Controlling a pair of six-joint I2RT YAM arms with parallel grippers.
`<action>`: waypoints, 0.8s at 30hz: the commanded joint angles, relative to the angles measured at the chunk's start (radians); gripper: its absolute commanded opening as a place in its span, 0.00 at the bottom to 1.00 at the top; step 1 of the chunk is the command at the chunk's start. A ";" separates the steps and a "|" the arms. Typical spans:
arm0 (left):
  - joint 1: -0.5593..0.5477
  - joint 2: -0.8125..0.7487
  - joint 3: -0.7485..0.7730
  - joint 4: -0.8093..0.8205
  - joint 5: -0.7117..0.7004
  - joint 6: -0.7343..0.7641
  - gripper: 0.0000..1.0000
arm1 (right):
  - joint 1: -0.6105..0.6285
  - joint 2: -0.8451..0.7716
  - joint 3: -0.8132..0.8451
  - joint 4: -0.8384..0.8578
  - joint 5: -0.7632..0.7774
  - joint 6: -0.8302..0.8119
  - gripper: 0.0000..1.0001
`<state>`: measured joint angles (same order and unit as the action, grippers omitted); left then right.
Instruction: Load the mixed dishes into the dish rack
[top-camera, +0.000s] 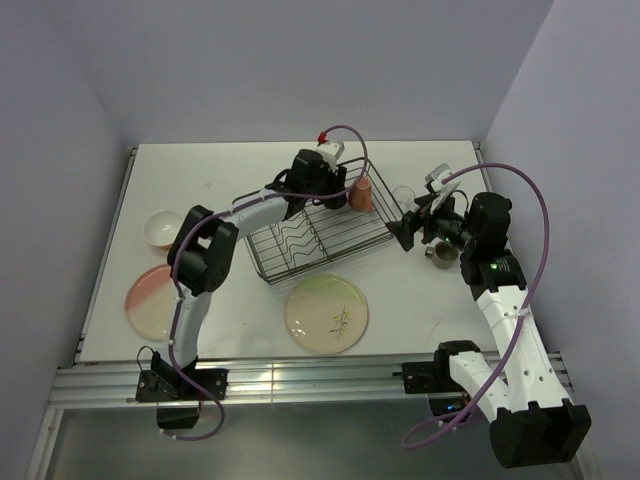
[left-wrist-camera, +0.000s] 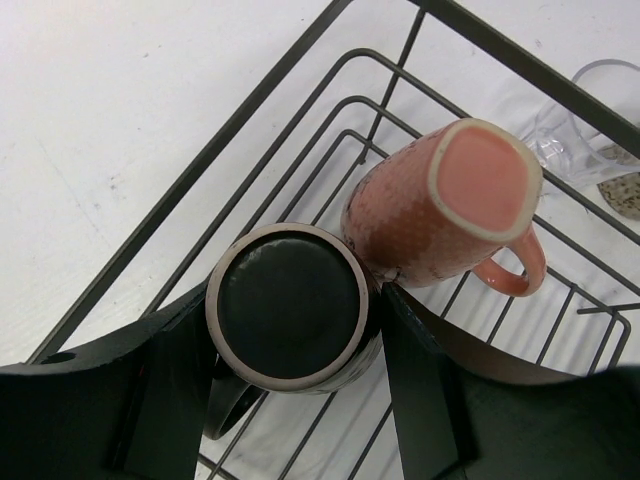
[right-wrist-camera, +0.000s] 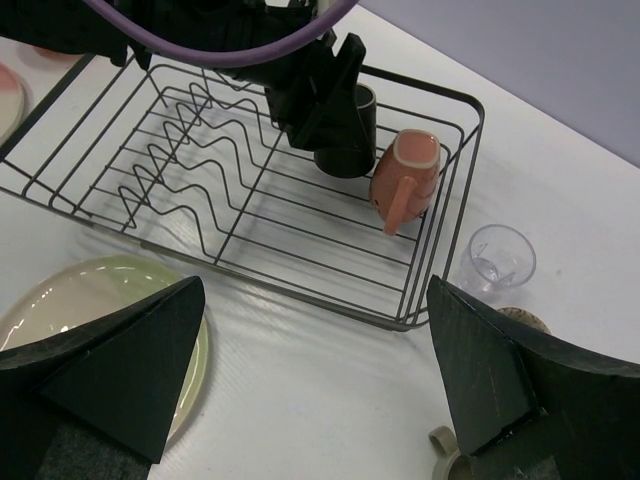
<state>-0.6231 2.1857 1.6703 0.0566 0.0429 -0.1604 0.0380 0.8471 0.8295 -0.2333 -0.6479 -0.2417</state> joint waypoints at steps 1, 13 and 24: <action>-0.013 0.002 0.005 0.101 0.008 0.041 0.02 | -0.009 -0.006 -0.004 0.019 -0.021 -0.007 0.99; -0.023 0.003 -0.050 0.106 -0.018 0.052 0.30 | -0.015 -0.008 -0.009 0.012 -0.033 -0.007 0.99; -0.033 0.000 -0.060 0.103 -0.037 0.048 0.69 | -0.018 -0.019 -0.010 0.002 -0.030 -0.008 0.99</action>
<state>-0.6460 2.1899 1.6138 0.1078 0.0170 -0.1226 0.0284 0.8459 0.8234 -0.2382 -0.6708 -0.2443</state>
